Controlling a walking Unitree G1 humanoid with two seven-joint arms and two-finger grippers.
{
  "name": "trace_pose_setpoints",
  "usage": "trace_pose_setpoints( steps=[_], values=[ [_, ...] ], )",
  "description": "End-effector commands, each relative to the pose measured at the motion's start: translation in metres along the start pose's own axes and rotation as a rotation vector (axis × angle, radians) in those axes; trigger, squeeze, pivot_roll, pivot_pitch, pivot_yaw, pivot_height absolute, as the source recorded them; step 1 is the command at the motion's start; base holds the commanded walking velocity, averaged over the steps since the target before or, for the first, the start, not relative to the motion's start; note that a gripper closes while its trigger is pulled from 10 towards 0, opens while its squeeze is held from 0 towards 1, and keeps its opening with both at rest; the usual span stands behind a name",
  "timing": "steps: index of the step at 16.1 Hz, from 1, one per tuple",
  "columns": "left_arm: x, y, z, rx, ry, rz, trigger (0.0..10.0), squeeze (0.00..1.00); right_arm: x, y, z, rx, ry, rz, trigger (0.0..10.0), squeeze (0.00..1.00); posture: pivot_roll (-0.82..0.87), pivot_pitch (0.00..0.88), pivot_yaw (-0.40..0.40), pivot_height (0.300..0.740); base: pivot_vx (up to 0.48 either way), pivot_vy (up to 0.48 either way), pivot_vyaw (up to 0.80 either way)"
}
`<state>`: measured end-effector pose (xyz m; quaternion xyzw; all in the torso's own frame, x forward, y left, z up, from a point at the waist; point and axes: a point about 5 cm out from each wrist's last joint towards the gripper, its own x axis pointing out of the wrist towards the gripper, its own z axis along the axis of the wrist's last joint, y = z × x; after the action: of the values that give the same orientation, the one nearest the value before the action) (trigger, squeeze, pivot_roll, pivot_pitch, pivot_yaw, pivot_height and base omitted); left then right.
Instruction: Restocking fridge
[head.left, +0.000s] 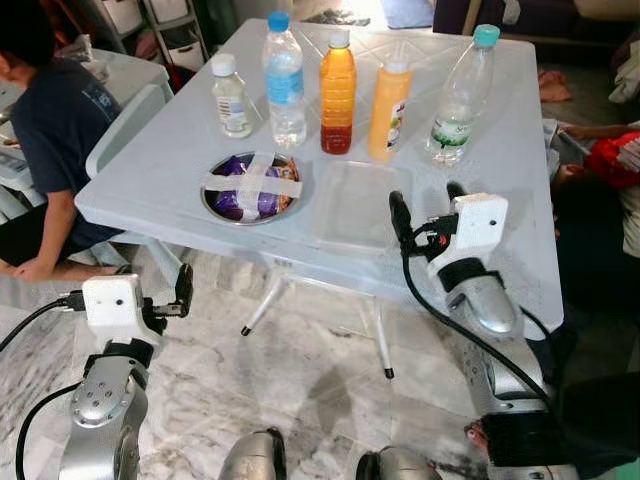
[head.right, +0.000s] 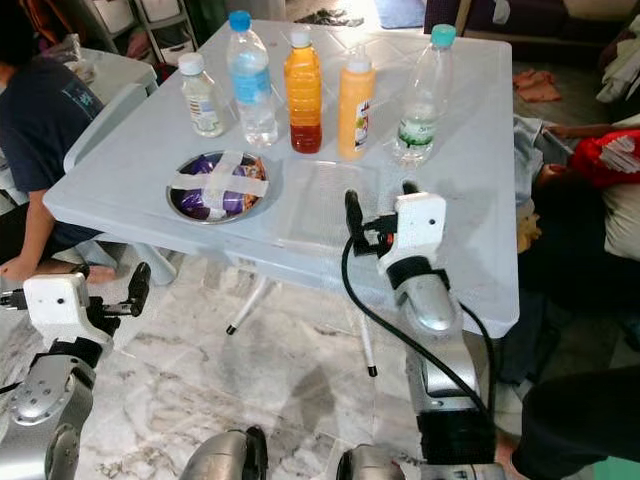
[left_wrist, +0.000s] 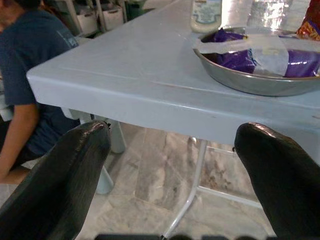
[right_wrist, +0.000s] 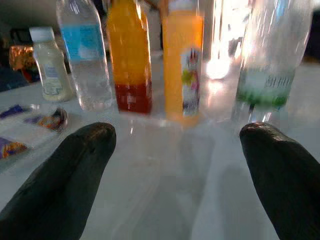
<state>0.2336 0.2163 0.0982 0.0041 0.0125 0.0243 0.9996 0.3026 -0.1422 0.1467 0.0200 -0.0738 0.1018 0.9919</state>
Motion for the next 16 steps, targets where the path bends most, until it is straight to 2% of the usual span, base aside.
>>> trace_pose_setpoints(
  steps=[1,4,6,10,11,12,13,14,16],
  values=[
    [-0.003,0.002,0.0,0.019,0.01,0.006,10.0,0.0,0.0,0.003,-0.008,0.05,0.038,0.037,10.0,0.0,-0.03,0.124,0.053,0.735,0.0,0.0,0.0],
    [-0.004,0.002,0.001,0.029,0.012,0.002,10.0,0.0,0.002,0.005,-0.014,0.119,0.071,0.02,10.0,0.0,-0.01,0.132,0.054,0.735,0.0,0.0,0.0],
    [-0.005,0.003,0.003,0.033,0.01,0.002,10.0,0.0,0.001,0.01,-0.015,0.129,0.077,0.021,10.0,0.0,-0.01,0.135,0.054,0.735,0.0,0.0,0.0],
    [-0.003,-0.002,0.002,0.045,0.011,-0.021,10.0,0.0,0.004,0.021,-0.019,0.268,0.111,0.04,10.0,0.0,-0.01,0.136,0.06,0.735,0.0,0.0,0.0],
    [-0.002,-0.003,0.003,0.045,0.01,-0.023,10.0,0.0,0.007,0.026,-0.021,0.339,0.139,0.051,10.0,0.0,0.0,0.135,0.061,0.735,0.0,0.0,0.0],
    [-0.002,-0.003,0.003,0.044,0.01,-0.024,10.0,0.0,0.007,0.028,-0.022,0.366,0.153,0.055,6.1,0.0,0.0,0.136,0.061,0.735,0.0,0.0,0.0],
    [-0.002,-0.004,0.003,0.044,0.01,-0.024,10.0,0.0,0.007,0.028,-0.023,0.377,0.156,0.05,3.7,0.0,0.0,0.137,0.059,0.735,0.0,0.0,0.0],
    [-0.003,-0.004,0.003,0.043,0.011,-0.023,10.0,0.0,0.007,0.029,-0.025,0.417,0.169,0.046,0.0,0.0,0.0,0.138,0.058,0.735,0.0,0.0,0.0],
    [-0.004,-0.006,0.002,0.041,0.014,-0.023,10.0,0.0,0.007,0.03,-0.027,0.465,0.198,0.039,0.0,0.0,0.0,0.141,0.057,0.735,0.0,0.0,0.0]
  ],
)
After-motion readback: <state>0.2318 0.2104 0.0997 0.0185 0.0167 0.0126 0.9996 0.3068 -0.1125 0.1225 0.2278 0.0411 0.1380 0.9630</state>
